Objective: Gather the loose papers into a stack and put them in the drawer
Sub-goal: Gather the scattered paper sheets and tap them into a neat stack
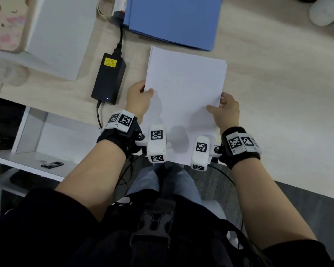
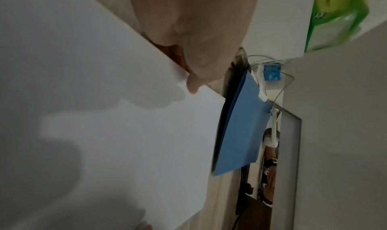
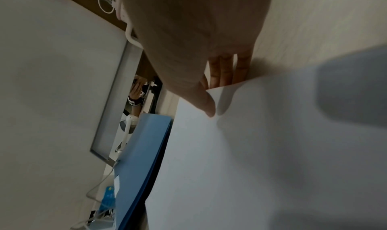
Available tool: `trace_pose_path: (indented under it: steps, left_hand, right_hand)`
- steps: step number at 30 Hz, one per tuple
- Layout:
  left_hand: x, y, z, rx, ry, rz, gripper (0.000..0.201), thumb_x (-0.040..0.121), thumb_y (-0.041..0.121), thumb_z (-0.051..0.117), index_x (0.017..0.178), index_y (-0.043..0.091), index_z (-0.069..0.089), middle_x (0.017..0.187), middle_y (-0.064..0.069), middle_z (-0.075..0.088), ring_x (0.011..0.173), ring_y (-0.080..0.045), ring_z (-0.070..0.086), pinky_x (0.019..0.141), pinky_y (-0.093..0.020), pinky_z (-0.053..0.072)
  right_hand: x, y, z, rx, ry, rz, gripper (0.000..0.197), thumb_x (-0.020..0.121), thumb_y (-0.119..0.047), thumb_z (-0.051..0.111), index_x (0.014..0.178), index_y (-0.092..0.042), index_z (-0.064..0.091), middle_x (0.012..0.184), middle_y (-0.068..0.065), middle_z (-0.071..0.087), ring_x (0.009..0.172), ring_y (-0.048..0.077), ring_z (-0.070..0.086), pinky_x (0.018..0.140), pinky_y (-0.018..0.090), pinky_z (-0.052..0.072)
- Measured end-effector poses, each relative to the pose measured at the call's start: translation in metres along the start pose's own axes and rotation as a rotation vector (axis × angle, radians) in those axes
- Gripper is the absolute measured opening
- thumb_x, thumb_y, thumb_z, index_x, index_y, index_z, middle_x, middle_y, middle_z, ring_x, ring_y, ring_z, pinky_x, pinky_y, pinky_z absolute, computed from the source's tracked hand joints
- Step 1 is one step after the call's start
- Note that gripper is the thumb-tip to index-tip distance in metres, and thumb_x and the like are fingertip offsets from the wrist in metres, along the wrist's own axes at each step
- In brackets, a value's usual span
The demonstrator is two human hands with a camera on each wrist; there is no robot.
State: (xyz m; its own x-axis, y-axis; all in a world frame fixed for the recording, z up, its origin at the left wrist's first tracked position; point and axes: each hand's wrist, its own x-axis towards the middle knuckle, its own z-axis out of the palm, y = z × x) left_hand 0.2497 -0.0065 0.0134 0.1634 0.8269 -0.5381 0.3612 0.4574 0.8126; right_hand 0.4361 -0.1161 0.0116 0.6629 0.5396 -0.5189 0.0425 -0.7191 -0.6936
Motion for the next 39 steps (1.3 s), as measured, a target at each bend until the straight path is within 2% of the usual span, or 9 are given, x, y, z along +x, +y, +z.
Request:
trace_pose_path:
  steps: [5,10,14,17,21,25,28,31,39]
  left_hand:
    - [-0.007,0.001,0.01,0.053,0.05,-0.055,0.023,0.091,0.007,0.042,0.11,0.015,0.052,0.112,-0.009,0.061,0.096,-0.026,0.058,0.084,-0.036,0.049]
    - [-0.02,0.01,0.017,0.002,0.071,0.064,0.02,0.092,-0.001,0.041,0.099,0.017,0.042,0.101,-0.005,0.057,0.087,-0.018,0.055,0.076,-0.028,0.046]
    - [-0.04,0.024,0.015,-0.101,0.03,0.159,0.031,0.091,-0.005,0.042,0.087,0.026,0.046,0.09,0.004,0.06,0.08,-0.01,0.058,0.071,-0.02,0.048]
    - [-0.056,0.038,0.015,-0.143,-0.021,0.216,0.032,0.091,-0.004,0.044,0.088,0.027,0.049,0.091,0.003,0.063,0.083,-0.012,0.06,0.077,-0.024,0.049]
    - [-0.068,0.061,0.012,-0.227,-0.042,0.274,0.03,0.091,-0.006,0.044,0.092,0.024,0.049,0.092,0.005,0.064,0.084,-0.006,0.062,0.084,-0.026,0.05]
    - [-0.071,0.088,0.004,-0.333,-0.065,0.368,0.029,0.09,-0.006,0.043,0.094,0.023,0.049,0.095,0.003,0.064,0.09,-0.012,0.063,0.091,-0.034,0.049]
    - [-0.067,0.108,-0.001,-0.354,-0.085,0.42,0.033,0.091,-0.007,0.04,0.102,0.023,0.048,0.104,0.003,0.063,0.097,-0.005,0.063,0.09,-0.023,0.049]
    - [-0.061,0.117,-0.006,-0.29,-0.124,0.469,0.037,0.089,-0.006,0.039,0.116,0.018,0.045,0.117,-0.002,0.058,0.11,-0.01,0.057,0.098,-0.02,0.044]
    - [-0.053,0.113,-0.014,-0.221,-0.132,0.375,0.038,0.092,0.003,0.051,0.129,0.0,0.044,0.115,-0.004,0.061,0.1,-0.006,0.06,0.084,-0.014,0.049]
  right_hand:
    - [-0.002,-0.003,-0.001,0.058,-0.056,0.1,0.062,0.059,-0.021,0.071,0.117,-0.004,0.056,0.125,0.014,0.054,0.1,0.033,0.061,0.091,0.047,0.052]
    - [0.001,-0.003,-0.007,0.033,-0.061,0.113,0.061,0.077,-0.011,0.071,0.128,0.001,0.04,0.136,0.016,0.028,0.113,0.03,0.046,0.102,0.04,0.043]
    - [-0.011,-0.011,-0.02,0.188,-0.061,0.13,0.068,0.064,-0.016,0.078,0.122,0.0,0.046,0.123,0.013,0.05,0.105,0.026,0.056,0.091,0.041,0.05]
    - [-0.016,-0.017,-0.04,0.426,-0.058,0.106,0.061,0.072,0.001,0.072,0.119,-0.007,0.036,0.101,0.001,0.057,0.09,0.013,0.059,0.079,0.025,0.051]
    - [-0.027,-0.042,-0.068,0.566,-0.058,-0.06,0.063,0.066,0.001,0.075,0.118,-0.011,0.043,0.109,0.005,0.062,0.097,0.019,0.063,0.081,0.029,0.054]
    - [-0.038,-0.08,-0.087,0.622,-0.088,-0.258,0.034,0.059,-0.003,0.072,0.092,-0.007,0.064,0.08,-0.002,0.072,0.073,0.015,0.067,0.067,0.025,0.053]
    - [-0.044,-0.099,-0.093,0.675,-0.082,-0.357,0.021,0.06,0.001,0.069,0.08,-0.006,0.065,0.064,-0.008,0.071,0.062,0.01,0.064,0.063,0.023,0.051]
    - [-0.052,-0.103,-0.091,0.7,-0.035,-0.383,0.02,0.059,0.003,0.069,0.076,-0.005,0.065,0.058,-0.01,0.068,0.057,0.007,0.061,0.06,0.021,0.05]
    - [-0.064,-0.097,-0.072,0.652,-0.064,-0.361,0.019,0.061,-0.003,0.073,0.079,-0.009,0.068,0.068,-0.01,0.071,0.068,0.01,0.065,0.065,0.022,0.051]
